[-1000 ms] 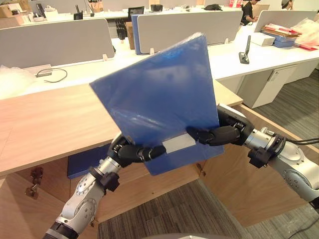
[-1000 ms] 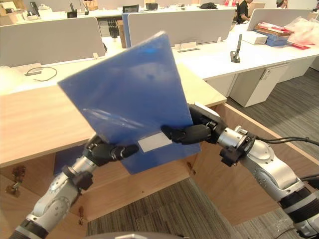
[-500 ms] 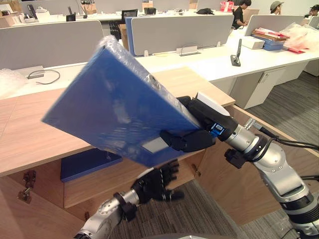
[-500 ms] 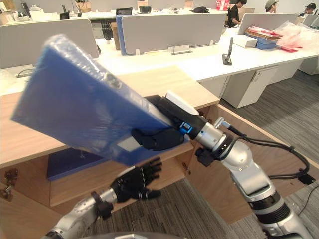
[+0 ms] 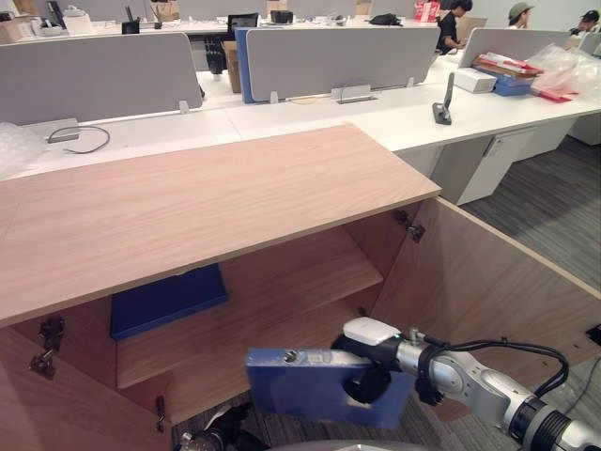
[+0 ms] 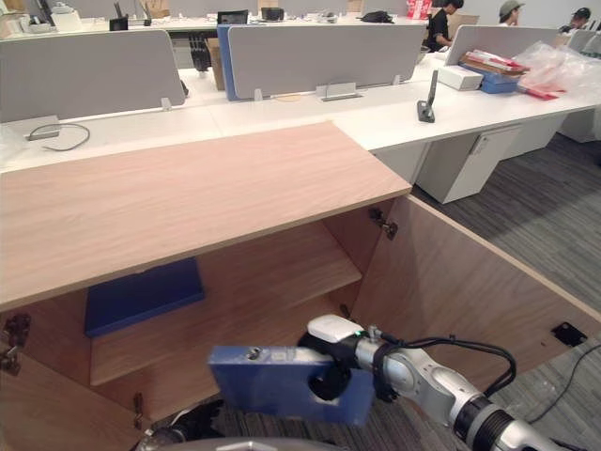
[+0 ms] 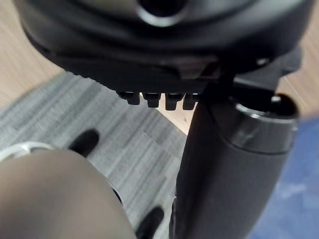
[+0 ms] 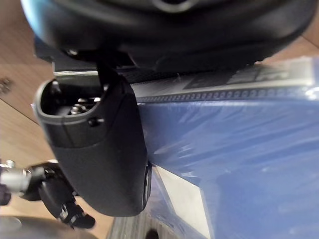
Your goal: Walk over to the cabinet, pick up the folder, carry it to the office cabinet, place the folder inside the office cabinet, then close the office cabinet door
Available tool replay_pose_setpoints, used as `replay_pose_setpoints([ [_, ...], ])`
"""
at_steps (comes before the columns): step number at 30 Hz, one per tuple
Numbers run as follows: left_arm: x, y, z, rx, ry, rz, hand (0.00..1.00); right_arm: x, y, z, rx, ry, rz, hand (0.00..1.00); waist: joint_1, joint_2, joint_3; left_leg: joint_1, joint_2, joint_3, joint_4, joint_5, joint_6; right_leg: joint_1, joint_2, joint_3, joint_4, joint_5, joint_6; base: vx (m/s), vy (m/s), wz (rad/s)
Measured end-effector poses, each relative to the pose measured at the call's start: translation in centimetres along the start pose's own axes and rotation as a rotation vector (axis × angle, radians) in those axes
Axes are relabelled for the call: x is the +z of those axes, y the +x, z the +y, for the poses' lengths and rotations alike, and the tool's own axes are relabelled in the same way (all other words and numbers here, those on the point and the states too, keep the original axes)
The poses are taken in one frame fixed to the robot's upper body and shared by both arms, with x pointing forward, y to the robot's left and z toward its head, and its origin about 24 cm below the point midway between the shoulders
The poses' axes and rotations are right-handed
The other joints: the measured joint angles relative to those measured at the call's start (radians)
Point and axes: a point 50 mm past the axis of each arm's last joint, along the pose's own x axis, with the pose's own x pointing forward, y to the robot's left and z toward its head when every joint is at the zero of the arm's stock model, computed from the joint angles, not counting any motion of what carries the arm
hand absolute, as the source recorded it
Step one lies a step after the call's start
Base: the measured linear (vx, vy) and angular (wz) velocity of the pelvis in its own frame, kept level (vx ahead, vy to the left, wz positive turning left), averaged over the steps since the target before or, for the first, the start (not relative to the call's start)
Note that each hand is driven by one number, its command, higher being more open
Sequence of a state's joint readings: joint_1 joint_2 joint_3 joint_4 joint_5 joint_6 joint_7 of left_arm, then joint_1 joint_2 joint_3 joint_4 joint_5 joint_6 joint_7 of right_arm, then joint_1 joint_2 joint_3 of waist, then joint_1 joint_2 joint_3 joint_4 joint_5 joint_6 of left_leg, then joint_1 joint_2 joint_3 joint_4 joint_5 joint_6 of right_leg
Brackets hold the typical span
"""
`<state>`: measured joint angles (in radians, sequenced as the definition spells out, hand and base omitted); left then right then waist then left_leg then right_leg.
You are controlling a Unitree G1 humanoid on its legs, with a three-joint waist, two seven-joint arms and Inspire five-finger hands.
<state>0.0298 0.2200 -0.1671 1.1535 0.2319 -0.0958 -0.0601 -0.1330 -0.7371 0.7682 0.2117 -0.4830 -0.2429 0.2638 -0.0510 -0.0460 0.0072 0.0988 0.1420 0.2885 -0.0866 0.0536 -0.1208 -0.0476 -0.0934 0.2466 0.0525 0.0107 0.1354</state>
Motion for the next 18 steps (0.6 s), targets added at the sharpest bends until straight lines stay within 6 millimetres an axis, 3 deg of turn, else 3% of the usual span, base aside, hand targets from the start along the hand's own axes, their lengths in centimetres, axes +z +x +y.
replay_pose_setpoints([
  [3, -1.1, -0.2, 0.1, 0.055, -0.016, 0.047, 1.0, -0.5, 0.6, 1.1, 0.046, 0.036, 0.027, 0.0, 0.011, 0.008, 0.013, 0.0, 0.008, -0.014, 0.0, 0.001, -0.002, 0.009, 0.006, -0.016, -0.004, -0.001, -0.002, 0.01, -0.016, 0.18],
  [6, -1.5, -0.3, 0.0, 0.096, -0.08, 0.063, 1.0, -1.3, 2.5, 1.7, -0.025, 0.239, 0.1, 0.0, 0.017, 0.019, 0.023, -0.002, 0.009, -0.06, 0.0, 0.003, -0.004, 0.033, 0.002, -0.059, -0.01, -0.01, -0.009, -0.01, -0.015, 0.4],
  [11, -1.7, -0.3, -0.5, 0.133, -0.193, 0.076, 1.0, -4.3, 3.5, 0.4, -0.547, 1.163, 0.189, 0.0, 0.038, 0.047, 0.027, -0.033, 0.002, -0.145, 0.0, 0.011, -0.004, 0.057, -0.013, -0.138, -0.02, -0.023, -0.01, 0.0, -0.011, 0.44],
  [15, -2.0, -0.4, -0.6, 0.155, -0.26, 0.092, 1.0, -6.0, 3.1, 0.0, -0.794, 1.589, 0.181, 0.0, 0.048, 0.052, 0.026, -0.042, 0.0, -0.178, 0.0, 0.014, -0.003, 0.069, -0.016, -0.173, -0.022, -0.033, -0.012, 0.03, -0.008, 0.29],
  [17, -2.1, -0.4, -0.6, 0.165, -0.3, 0.097, 1.0, -6.7, 2.7, 0.0, -0.936, 1.894, 0.096, 0.0, 0.048, 0.057, 0.029, -0.051, -0.002, -0.196, 0.0, 0.015, -0.003, 0.072, -0.018, -0.192, -0.022, -0.038, -0.012, 0.03, -0.004, 0.21],
  [18, -2.2, -0.5, -0.6, 0.167, -0.312, 0.099, 1.0, -6.8, 2.6, 0.0, -0.968, 1.957, 0.071, 0.0, 0.048, 0.059, 0.03, -0.051, -0.002, -0.199, 0.0, 0.015, -0.003, 0.074, -0.018, -0.195, -0.023, -0.039, -0.011, 0.04, 0.0, 0.2],
])
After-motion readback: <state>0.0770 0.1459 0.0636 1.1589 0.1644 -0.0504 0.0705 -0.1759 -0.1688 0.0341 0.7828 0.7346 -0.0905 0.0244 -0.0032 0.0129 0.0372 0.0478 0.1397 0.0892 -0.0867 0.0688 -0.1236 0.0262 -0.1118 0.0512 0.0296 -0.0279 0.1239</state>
